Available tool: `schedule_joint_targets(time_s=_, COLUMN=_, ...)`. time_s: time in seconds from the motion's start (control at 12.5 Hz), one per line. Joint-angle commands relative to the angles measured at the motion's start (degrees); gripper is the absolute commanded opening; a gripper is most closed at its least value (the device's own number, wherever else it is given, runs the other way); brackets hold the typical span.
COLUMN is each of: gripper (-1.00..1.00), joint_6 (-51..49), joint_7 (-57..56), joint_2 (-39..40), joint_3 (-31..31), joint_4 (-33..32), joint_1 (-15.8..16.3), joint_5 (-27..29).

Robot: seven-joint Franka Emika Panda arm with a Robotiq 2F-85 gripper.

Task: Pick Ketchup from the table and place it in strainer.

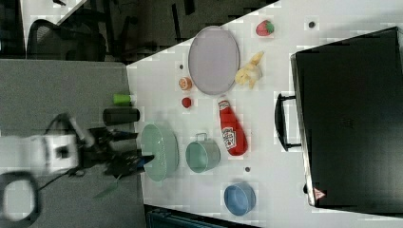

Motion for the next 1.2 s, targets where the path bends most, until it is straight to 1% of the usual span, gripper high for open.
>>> schedule_joint_targets(time_s=0.08, gripper=1.00, joint_6=7.30, joint_7=-12.39, joint_2=6.13, joint_3=1.29, joint_4=-5.72, joint_1=-1.11, joint_5=0.01)
schedule_joint_targets(time_s=0.4, gripper=1.00, joint_6=19.82, joint_7=-27.27, joint_2=12.41, joint_3=1.93, joint_4=-11.36, joint_1=-0.94, joint_5=0.00)
schedule_joint_targets(time_s=0.72, gripper=1.00, joint_6=28.93, joint_7=-42.29, joint_2=18.59, joint_3=1.93, joint_4=-14.83, joint_1=-0.69, joint_5=-0.03)
schedule_joint_targets(time_s=0.96, gripper=1.00, joint_6=35.81, joint_7=-47.28, joint_2=23.15, joint_3=1.94, joint_4=-16.17, joint_1=-0.63, joint_5=-0.26)
schedule_joint_targets(time_s=1.2, gripper=1.00, joint_6=40.00, joint_7=-48.00, joint_2=27.68, joint_3=1.87, joint_4=-16.47, joint_1=-0.56, joint_5=-3.72)
